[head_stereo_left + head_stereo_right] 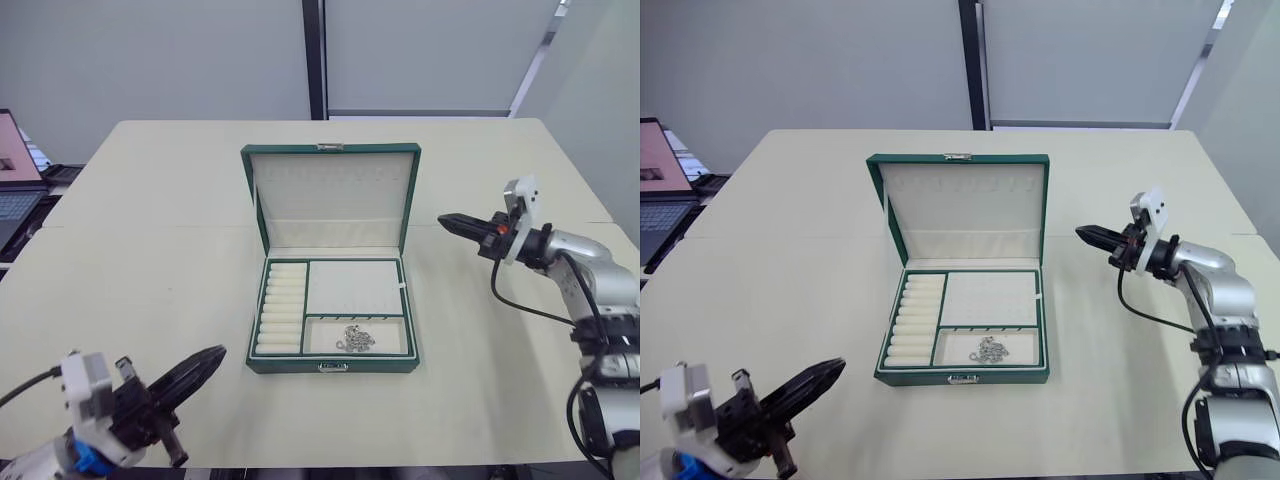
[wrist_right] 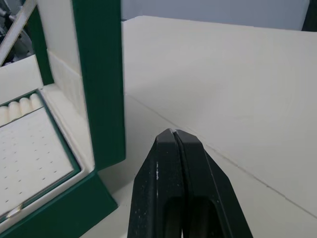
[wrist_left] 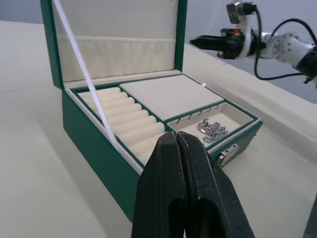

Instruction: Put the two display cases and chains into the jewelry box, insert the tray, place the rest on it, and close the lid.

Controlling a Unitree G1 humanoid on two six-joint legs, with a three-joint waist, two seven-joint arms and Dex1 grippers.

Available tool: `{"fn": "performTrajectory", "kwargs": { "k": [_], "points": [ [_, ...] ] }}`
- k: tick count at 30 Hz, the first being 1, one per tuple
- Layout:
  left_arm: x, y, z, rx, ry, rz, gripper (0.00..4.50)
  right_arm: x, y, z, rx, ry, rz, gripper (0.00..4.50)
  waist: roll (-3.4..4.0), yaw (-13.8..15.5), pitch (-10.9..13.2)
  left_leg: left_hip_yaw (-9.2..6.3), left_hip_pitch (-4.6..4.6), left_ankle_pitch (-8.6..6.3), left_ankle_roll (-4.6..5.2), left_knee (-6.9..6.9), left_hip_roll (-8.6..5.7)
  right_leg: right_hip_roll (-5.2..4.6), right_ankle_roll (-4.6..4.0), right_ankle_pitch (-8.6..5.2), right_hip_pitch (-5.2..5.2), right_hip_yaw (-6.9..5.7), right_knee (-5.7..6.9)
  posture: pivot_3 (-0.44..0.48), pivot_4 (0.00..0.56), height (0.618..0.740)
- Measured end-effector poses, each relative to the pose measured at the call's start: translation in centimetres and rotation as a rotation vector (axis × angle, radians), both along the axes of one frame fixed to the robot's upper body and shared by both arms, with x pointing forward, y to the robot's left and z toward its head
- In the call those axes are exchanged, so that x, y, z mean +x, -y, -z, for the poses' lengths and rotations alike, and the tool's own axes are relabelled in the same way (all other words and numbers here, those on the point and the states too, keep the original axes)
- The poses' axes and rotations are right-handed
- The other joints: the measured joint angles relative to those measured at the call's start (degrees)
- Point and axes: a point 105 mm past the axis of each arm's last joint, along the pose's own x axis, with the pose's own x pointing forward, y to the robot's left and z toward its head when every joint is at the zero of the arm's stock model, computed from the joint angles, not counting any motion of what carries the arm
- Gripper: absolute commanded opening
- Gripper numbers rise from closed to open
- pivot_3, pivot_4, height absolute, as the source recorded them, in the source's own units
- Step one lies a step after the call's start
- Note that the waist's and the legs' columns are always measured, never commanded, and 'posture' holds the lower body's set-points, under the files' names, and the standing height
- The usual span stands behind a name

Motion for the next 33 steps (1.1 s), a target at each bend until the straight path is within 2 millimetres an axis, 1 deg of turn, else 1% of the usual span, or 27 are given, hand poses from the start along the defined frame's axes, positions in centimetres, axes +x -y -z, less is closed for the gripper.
{"fn": "performTrajectory", "kwargs": {
  "k": [3, 5, 7, 9, 12, 14, 17, 20, 24, 28, 33],
  "points": [
    [-1.3, 0.1, 0.4, 0.022, 0.017, 0.000, 0.02, 1.8, -0.4, -1.1, -0.022, 0.050, 0.012, 0.00, 0.01, -0.1, 0.0, -0.01, 0.00, -0.01, 0.02, -0.02, 0.03, 0.02, -0.01, 0.00, -0.01, -0.03, 0.00, 0.000, 0.150, 0.740],
    [-2.4, 0.2, 0.9, 0.041, 0.017, 0.007, 0.02, 2.9, -0.7, -1.4, -0.040, 0.075, 0.018, 0.00, 0.00, -0.4, 0.0, 0.00, 0.00, -0.02, 0.03, -0.01, 0.02, 0.01, 0.00, 0.00, 0.00, -0.01, -0.01, 0.000, 0.150, 0.740],
    [-3.1, 0.3, 1.2, 0.044, 0.014, 0.002, 0.02, 3.5, -1.1, -1.7, -0.047, 0.084, 0.017, 0.00, -0.01, -0.3, 0.0, 0.00, -0.03, -0.02, 0.04, -0.01, -0.01, -0.03, 0.00, 0.00, 0.01, -0.01, -0.04, 0.000, 0.150, 0.740],
    [-3.2, 0.2, 1.4, 0.053, 0.028, -0.026, 0.02, 4.0, -2.1, -2.3, -0.042, 0.099, -0.011, 0.00, 0.04, -0.3, 0.1, -0.04, -0.03, -0.03, 0.06, -0.01, 0.01, -0.01, 0.00, 0.00, 0.00, -0.05, -0.02, 0.000, 0.150, 0.740],
    [-3.1, 0.2, 1.4, 0.048, 0.042, -0.053, 0.02, 4.2, -3.8, -3.2, -0.033, 0.119, -0.076, 0.00, 0.06, -0.5, 0.1, -0.03, -0.02, -0.04, 0.07, -0.01, 0.02, -0.01, 0.00, 0.00, -0.01, -0.03, 0.03, 0.000, 0.150, 0.740],
    [-3.1, 0.2, 1.6, 0.030, 0.031, -0.075, 0.02, 4.0, -4.7, -3.7, -0.031, 0.134, -0.124, 0.00, 0.06, -0.6, 0.1, -0.03, -0.02, -0.03, 0.06, 0.00, 0.02, -0.03, 0.00, 0.00, -0.01, -0.03, 0.04, 0.000, 0.150, 0.740],
    [-3.3, 0.2, 1.8, 0.027, 0.019, -0.091, 0.02, 3.6, -5.7, -4.0, -0.026, 0.137, -0.194, 0.00, 0.06, -0.6, 0.1, -0.04, -0.02, -0.03, 0.06, -0.01, 0.03, -0.04, 0.00, 0.00, -0.02, -0.04, 0.05, 0.000, 0.150, 0.740],
    [-3.5, 0.2, 1.9, 0.026, 0.014, -0.097, 0.02, 3.2, -6.2, -4.1, -0.021, 0.125, -0.244, 0.00, 0.09, -0.6, 0.1, -0.04, -0.03, -0.04, 0.06, -0.01, 0.02, -0.06, 0.00, 0.00, -0.02, -0.04, 0.05, 0.000, 0.150, 0.740],
    [-3.4, 0.4, 1.9, 0.018, 0.014, -0.102, 0.02, 2.3, -6.8, -5.1, -0.007, 0.139, -0.313, 0.00, 0.12, -0.7, 0.1, -0.05, -0.02, -0.04, 0.08, -0.01, 0.04, -0.04, 0.00, 0.00, -0.03, -0.05, 0.06, 0.000, 0.150, 0.740],
    [-3.1, 0.3, 2.0, 0.006, 0.008, -0.125, 0.02, 0.9, -7.4, -5.7, 0.005, 0.139, -0.392, 0.00, 0.12, -0.7, 0.1, -0.08, -0.02, -0.05, 0.08, -0.02, 0.03, -0.03, 0.00, 0.00, -0.02, -0.07, 0.06, 0.000, 0.150, 0.740],
    [-2.5, 0.4, 1.8, 0.008, 0.017, -0.119, 0.02, -1.7, -7.8, -5.0, -0.015, 0.092, -0.491, 0.00, 0.12, -0.5, 0.1, -0.10, -0.04, -0.05, 0.09, -0.01, 0.01, -0.04, 0.00, 0.00, -0.02, -0.08, 0.05, 0.000, 0.150, 0.740]
  ]
}}
